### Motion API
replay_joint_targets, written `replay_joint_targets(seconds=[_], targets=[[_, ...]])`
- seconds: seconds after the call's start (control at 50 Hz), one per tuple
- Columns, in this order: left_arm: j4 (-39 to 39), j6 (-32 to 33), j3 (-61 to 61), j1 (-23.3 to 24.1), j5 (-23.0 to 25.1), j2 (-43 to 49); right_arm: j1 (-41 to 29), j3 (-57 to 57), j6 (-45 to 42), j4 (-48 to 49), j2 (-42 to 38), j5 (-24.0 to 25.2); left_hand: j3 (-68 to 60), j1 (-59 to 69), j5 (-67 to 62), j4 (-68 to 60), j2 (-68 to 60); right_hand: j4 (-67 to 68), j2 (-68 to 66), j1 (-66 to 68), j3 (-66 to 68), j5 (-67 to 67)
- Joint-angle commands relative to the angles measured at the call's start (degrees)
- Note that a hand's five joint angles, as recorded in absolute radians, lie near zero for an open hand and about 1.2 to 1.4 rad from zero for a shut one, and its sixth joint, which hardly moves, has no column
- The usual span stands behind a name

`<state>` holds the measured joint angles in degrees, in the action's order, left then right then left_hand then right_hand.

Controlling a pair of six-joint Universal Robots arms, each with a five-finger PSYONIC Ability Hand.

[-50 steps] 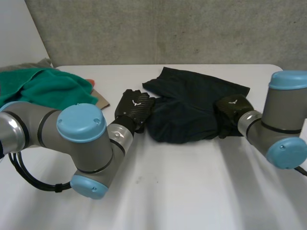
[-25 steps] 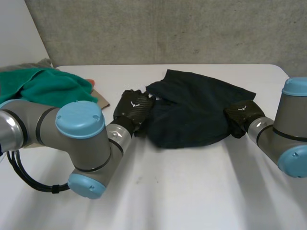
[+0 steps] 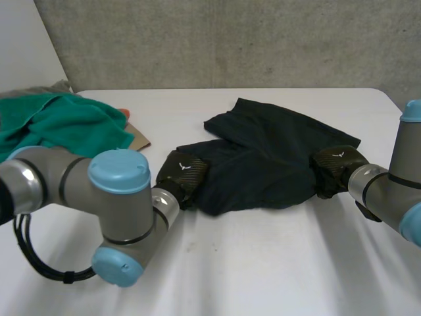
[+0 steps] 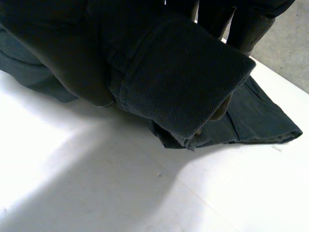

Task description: Fold the laundry.

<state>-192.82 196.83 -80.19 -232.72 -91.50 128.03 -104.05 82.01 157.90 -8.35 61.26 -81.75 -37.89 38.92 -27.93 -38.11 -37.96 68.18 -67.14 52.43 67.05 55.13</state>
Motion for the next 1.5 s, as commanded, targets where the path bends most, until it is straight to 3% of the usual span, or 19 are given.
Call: replay_joint_targets(seconds=[0.02, 0.14, 0.28, 0.46, 0.56, 0.68, 0.82, 0.9, 0.98, 1.06, 1.14, 1.24, 1.26, 1.28, 1.34, 1.38, 1.5], targets=[[0.3, 0.7, 5.3, 0.1, -0.2, 5.0, 0.3, 0.8, -0.4, -0.4, 1.0, 1.3, -42.1, 41.0, -42.0, -41.9, -42.0, 11.8, -12.9, 27.6, 12.9, 14.9], [2.0, 1.1, 4.2, 0.3, -0.3, 1.1, 0.2, 2.0, -3.6, -1.4, 2.0, 1.6, -42.1, 41.1, -42.1, -41.9, -42.0, 11.8, -12.9, 27.6, 12.9, 14.9], [15.0, 10.9, -3.4, 0.4, -0.2, -14.3, -0.2, 4.8, -16.1, -6.3, 7.2, 1.2, -42.1, 41.1, -42.1, -41.9, -42.0, 11.8, -12.9, 27.6, 12.9, 14.9], [35.0, 24.8, -15.2, 4.5, -0.3, -25.5, 0.1, 9.2, -27.2, -25.9, 11.9, 1.6, -42.1, 41.1, -42.1, -41.9, -42.0, 11.8, -12.9, 27.6, 12.9, 14.9], [37.9, 26.2, -17.1, 5.6, -0.1, -25.6, 1.3, 10.4, -28.1, -33.7, 11.8, 3.1, -42.1, 41.1, -42.1, -41.9, -42.0, 11.8, -12.9, 27.6, 12.9, 14.9], [30.2, 26.2, -10.8, 5.6, -0.1, -19.9, 4.3, 10.5, -27.5, -31.4, 11.9, 8.3, -42.1, 41.1, -42.1, -41.9, -42.0, 11.8, -12.9, 27.6, 12.9, 14.9], [15.4, 26.3, 3.0, 6.2, 0.0, -10.0, 4.0, 7.1, -19.6, -20.4, 11.2, 8.5, -42.1, 41.1, -42.1, -41.9, -42.0, 11.8, -12.9, 27.6, 12.9, 14.9], [4.0, 26.6, 12.1, 6.4, 0.4, -1.9, 3.7, 6.1, -16.4, -14.5, 11.1, 6.3, -42.1, 41.1, -42.1, -41.9, -42.0, 11.8, -12.9, 27.6, 12.9, 14.9], [-6.4, 27.8, 23.0, 6.7, 1.3, 8.3, 3.4, 3.9, -16.0, -9.2, 6.4, 0.6, -42.1, 41.1, -42.1, -41.9, -42.0, 11.8, -12.9, 27.6, 12.9, 14.9], [-8.4, 28.9, 31.7, 6.8, 3.5, 16.7, 3.3, -0.3, -15.9, -5.3, 0.6, -5.0, -42.1, 41.1, -42.1, -41.9, -42.0, 11.8, -12.9, 27.6, 12.9, 14.9], [-8.4, 29.1, 39.5, 6.8, 4.2, 23.7, 3.1, -3.3, -15.7, -2.1, -2.9, -7.2, -42.1, 41.1, -42.1, -41.9, -42.0, 11.8, -12.9, 27.6, 12.9, 14.9], [-8.9, 29.1, 46.2, 6.2, 3.9, 29.1, 2.4, -4.9, -15.5, 4.5, -5.6, -7.1, -42.1, 41.1, -42.1, -41.9, -42.0, 1.5, -2.5, 17.2, 2.6, 4.5], [-8.9, 29.0, 47.0, 6.1, 3.8, 29.6, 2.4, -4.9, -15.5, 5.8, -5.6, -7.1, -42.1, 41.1, -42.1, -41.9, -42.0, -5.5, 4.5, 10.2, -4.4, -2.5], [-9.0, 29.0, 47.8, 5.9, 3.9, 30.4, 2.3, -4.9, -15.3, 8.0, -5.7, -7.1, -42.1, 41.1, -42.1, -41.9, -42.0, -24.6, 23.6, -8.9, -23.5, -21.6], [-9.3, 29.0, 48.0, 5.6, 4.0, 30.6, 2.7, -4.9, -14.1, 10.6, -5.4, -6.8, -42.1, 41.1, -42.1, -41.9, -42.0, -47.6, 46.5, -31.8, -46.4, -44.5], [-9.7, 29.0, 47.8, 5.4, 3.9, 30.6, 2.7, -4.9, -13.1, 10.8, -5.2, -6.6, -42.1, 41.1, -42.1, -41.9, -42.0, -55.9, 54.8, -40.1, -54.7, -52.8], [-10.2, 29.0, 47.7, 5.1, 4.1, 30.6, 3.3, -5.8, -9.9, 7.6, -4.9, -1.6, -42.1, 41.1, -42.1, -41.9, -42.0, -55.9, 54.9, -40.2, -54.8, -52.9]])
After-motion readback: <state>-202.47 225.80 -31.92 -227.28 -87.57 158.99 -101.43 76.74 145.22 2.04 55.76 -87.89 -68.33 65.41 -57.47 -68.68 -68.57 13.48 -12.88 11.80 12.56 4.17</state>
